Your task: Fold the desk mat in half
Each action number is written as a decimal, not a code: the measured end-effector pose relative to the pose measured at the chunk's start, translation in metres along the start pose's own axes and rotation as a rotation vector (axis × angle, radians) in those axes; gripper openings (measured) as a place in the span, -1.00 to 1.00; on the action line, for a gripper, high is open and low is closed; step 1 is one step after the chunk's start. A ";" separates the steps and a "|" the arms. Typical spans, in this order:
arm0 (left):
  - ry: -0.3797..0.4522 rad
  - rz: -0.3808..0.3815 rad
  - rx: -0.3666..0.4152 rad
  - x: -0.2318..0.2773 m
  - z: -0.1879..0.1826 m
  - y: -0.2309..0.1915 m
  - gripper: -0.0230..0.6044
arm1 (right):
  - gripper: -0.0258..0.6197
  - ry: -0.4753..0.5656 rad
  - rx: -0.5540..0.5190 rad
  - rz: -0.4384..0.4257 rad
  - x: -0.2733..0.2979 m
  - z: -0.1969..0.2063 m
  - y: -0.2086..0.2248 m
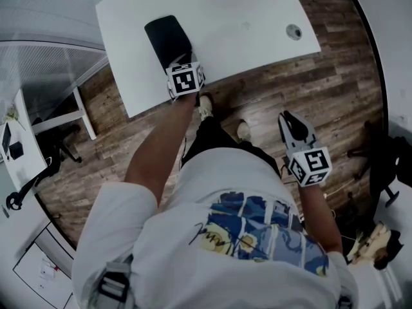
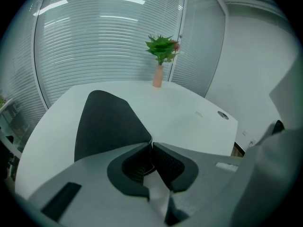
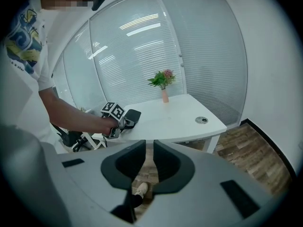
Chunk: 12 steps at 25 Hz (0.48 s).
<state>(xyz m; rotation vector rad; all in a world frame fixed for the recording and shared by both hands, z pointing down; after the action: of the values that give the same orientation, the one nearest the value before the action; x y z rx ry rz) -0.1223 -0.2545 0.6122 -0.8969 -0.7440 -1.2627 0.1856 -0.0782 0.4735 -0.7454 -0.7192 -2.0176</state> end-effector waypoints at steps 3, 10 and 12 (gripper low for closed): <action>0.011 0.016 0.003 0.002 -0.005 0.005 -0.84 | -0.76 0.001 0.005 0.003 0.001 0.000 0.003; -0.010 0.033 0.001 0.007 -0.002 0.009 -0.83 | -0.76 0.005 0.005 -0.002 0.002 -0.001 0.006; -0.010 0.041 0.001 0.005 -0.003 0.008 -0.80 | -0.76 0.003 0.003 -0.003 0.002 -0.001 0.004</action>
<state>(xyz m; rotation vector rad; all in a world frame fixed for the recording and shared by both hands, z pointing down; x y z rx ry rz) -0.1133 -0.2586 0.6141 -0.9144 -0.7305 -1.2222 0.1880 -0.0823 0.4751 -0.7393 -0.7218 -2.0197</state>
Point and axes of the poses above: the fingertips, and each gripper's own axes: x forward along the fingers, y to its right, z out of its underside, the point moved 4 cm from there along -x, backward along the fingers, and after that the axes turned 12 degrees about -y, right-handed, at the moved point
